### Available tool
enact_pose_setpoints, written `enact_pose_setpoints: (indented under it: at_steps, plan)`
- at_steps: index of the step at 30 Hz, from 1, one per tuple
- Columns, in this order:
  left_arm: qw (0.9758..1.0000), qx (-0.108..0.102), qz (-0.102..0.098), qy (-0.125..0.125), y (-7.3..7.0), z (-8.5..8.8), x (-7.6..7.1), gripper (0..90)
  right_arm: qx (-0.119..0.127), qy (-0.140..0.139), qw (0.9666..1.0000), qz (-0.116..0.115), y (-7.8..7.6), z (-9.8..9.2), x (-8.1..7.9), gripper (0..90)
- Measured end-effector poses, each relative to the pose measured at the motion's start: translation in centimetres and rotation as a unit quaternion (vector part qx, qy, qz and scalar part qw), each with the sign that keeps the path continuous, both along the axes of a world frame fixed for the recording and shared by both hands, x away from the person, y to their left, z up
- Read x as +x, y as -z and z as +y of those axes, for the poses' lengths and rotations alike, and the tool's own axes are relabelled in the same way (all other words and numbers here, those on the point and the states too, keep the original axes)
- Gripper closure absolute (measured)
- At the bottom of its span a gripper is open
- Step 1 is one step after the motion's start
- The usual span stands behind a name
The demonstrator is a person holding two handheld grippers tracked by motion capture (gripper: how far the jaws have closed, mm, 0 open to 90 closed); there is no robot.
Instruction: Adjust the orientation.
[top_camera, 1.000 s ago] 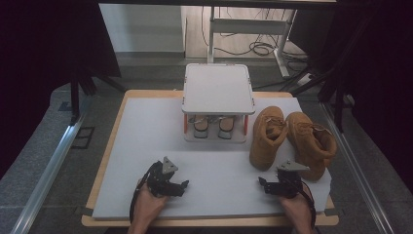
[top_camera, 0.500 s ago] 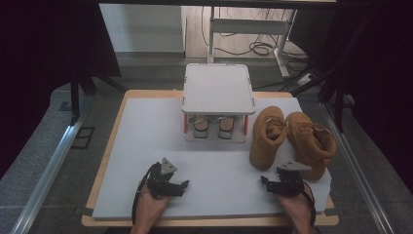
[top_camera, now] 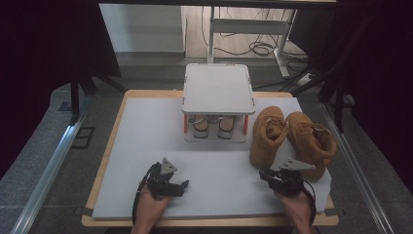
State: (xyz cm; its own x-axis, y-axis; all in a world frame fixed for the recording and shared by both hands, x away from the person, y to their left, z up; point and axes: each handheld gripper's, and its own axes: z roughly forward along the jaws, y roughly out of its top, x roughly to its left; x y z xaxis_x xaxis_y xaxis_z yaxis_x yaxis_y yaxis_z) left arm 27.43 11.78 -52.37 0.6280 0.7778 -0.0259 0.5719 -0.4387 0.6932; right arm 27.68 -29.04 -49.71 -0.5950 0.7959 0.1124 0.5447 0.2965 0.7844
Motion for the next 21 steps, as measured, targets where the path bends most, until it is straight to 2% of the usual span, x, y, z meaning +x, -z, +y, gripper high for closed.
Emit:
enact_pose_setpoints:
  at_steps: [2, 5, 8, 14, 15, 16, 17, 21]
  plan:
    - [1.0, 0.0, 0.0, 0.0, 0.0, 0.0, 0.0, 13.2, 0.001, -0.006, 1.0, -0.002, 0.1, 0.5, 0.4, 82.2]
    - [1.0, 0.0, 0.0, 0.0, 0.0, 0.0, 0.0, 13.2, -0.014, -0.014, 0.9998, -0.006, 0.3, 1.5, 0.9, 89.0]
    - [1.0, 0.0, 0.0, 0.0, 0.0, 0.0, 0.0, 13.2, -0.02, -0.012, 0.9997, -0.01, 0.6, 2.3, 1.4, 89.8]
    - [1.0, 0.001, 0.0, 0.0, 0.0, 0.0, 0.0, 13.2, -0.067, 0.016, 0.9973, -0.025, 1.3, 3.0, 2.2, 90.0]
    - [1.0, 0.001, 0.0, 0.0, 0.0, 0.0, 0.0, 13.2, -0.066, 0.014, 0.9974, -0.026, 1.4, 2.8, 2.3, 90.0]
    - [1.0, 0.001, 0.0, 0.0, 0.0, 0.0, 0.0, 13.2, -0.046, 0.012, 0.9987, -0.02, 1.5, 2.4, 2.4, 90.0]
    - [1.0, 0.001, 0.0, 0.0, 0.0, 0.0, 0.0, 13.2, -0.043, 0.011, 0.9988, -0.018, 1.5, 2.3, 2.4, 90.0]
    - [1.0, 0.001, 0.0, 0.0, 0.0, 0.0, 0.0, 13.2, -0.062, 0.009, 0.9977, -0.024, 1.3, 2.4, 2.3, 90.0]
